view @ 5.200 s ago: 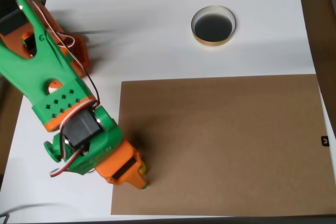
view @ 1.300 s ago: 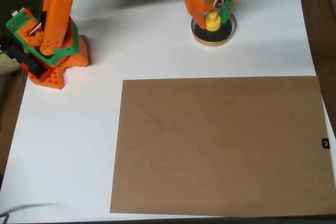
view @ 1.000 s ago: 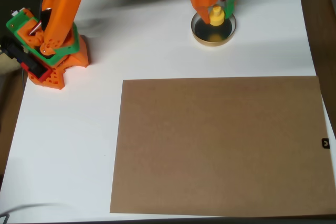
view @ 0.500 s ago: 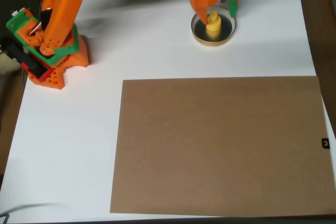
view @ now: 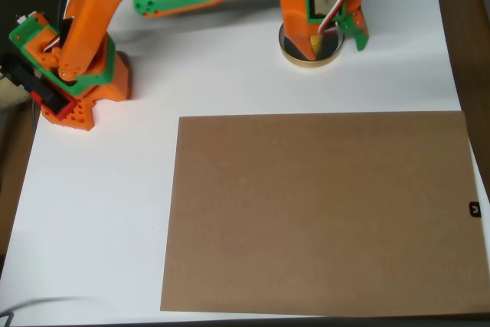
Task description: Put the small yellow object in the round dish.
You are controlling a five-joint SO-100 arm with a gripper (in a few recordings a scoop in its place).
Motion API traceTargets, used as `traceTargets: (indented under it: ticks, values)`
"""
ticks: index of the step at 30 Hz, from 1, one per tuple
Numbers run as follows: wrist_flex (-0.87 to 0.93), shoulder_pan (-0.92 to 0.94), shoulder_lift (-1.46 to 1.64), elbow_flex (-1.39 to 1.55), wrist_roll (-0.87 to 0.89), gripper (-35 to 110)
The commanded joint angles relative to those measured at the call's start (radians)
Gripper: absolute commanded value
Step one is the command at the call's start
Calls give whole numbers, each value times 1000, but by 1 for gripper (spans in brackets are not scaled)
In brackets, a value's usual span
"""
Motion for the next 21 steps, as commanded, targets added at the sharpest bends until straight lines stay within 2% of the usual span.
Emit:
traceTargets:
  ticks: [1,11,21]
  values:
    - [8,98,195,26,-25,22]
    - [-23,357,371,166,-52,23]
    - [-204,641,664,580,-84,25]
